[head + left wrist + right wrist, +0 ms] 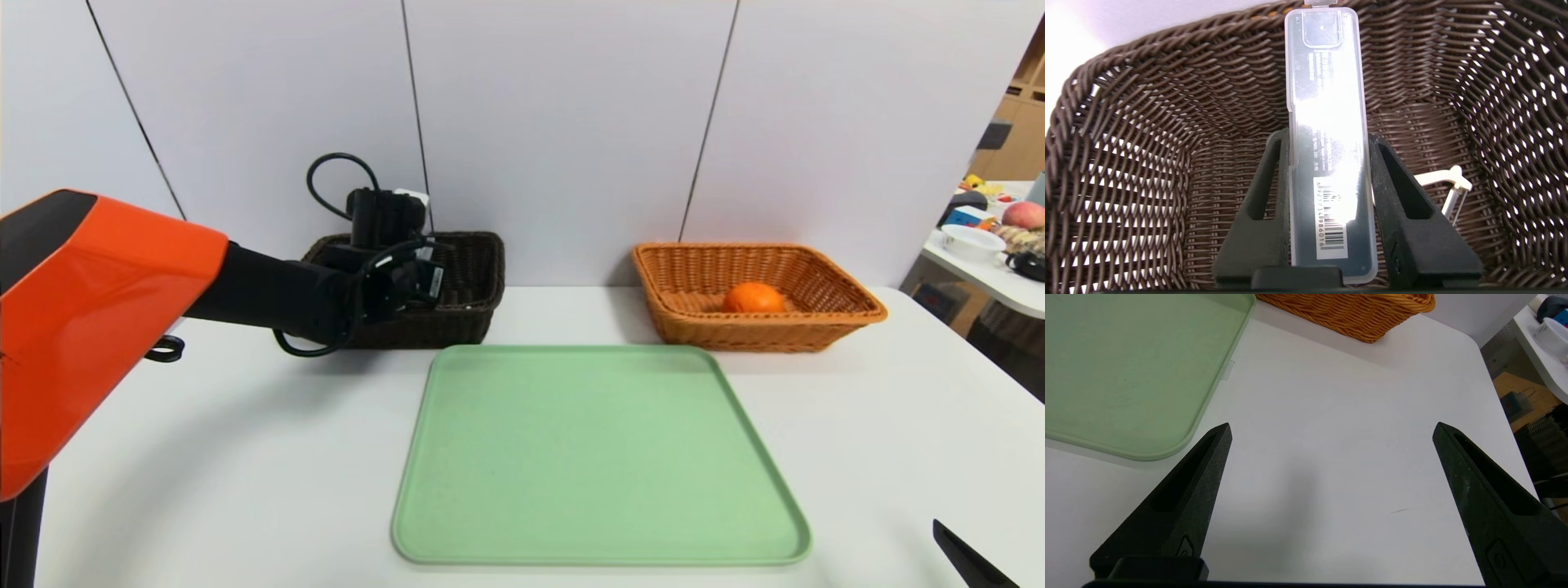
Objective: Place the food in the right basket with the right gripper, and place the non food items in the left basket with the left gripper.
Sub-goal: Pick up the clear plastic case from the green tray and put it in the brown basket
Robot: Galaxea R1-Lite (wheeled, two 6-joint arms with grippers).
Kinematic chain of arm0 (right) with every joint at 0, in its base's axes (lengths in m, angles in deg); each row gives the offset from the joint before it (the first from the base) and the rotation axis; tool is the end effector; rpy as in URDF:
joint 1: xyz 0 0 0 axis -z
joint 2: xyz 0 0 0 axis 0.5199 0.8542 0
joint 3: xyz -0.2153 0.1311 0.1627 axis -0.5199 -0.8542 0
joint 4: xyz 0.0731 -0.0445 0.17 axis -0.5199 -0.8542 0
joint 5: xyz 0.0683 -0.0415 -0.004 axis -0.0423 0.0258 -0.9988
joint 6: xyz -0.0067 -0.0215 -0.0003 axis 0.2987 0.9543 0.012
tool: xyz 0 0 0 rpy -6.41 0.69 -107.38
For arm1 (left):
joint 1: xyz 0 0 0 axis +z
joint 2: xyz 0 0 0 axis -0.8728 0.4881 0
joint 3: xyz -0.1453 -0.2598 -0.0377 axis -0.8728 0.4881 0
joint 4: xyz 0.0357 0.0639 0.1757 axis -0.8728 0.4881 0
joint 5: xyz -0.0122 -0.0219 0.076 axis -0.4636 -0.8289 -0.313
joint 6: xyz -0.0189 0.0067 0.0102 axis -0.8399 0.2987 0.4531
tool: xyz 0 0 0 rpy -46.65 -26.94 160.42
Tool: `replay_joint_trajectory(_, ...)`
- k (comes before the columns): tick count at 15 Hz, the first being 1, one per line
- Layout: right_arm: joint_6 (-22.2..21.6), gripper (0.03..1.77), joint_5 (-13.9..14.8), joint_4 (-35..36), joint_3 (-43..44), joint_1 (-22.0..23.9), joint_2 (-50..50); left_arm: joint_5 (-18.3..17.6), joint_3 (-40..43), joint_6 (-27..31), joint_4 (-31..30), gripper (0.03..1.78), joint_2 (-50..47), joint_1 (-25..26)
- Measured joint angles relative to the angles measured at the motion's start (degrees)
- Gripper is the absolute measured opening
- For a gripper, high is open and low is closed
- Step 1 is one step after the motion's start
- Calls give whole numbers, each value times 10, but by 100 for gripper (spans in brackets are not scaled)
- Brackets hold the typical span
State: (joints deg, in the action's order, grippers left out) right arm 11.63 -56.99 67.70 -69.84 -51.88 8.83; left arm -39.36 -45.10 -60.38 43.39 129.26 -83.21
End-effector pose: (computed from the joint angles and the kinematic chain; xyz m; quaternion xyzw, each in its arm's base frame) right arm 0.0566 0.0135 0.1247 -0.1724 0.1104 0.0280 0.9784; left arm 0.4068 -0.1587 0.1661 0.0939 0.1551 -0.0072 0.9834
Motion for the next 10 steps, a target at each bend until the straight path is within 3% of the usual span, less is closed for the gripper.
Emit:
replay_joint_trajectory(4, 0, 169, 0, 0, 0, 0, 0, -3, 3, 1, -27, 109, 0, 0)
replay_joint_trajectory(10, 1, 169, 0, 0, 0, 0, 0, -4, 8, 3, -23, 142, -17, 0)
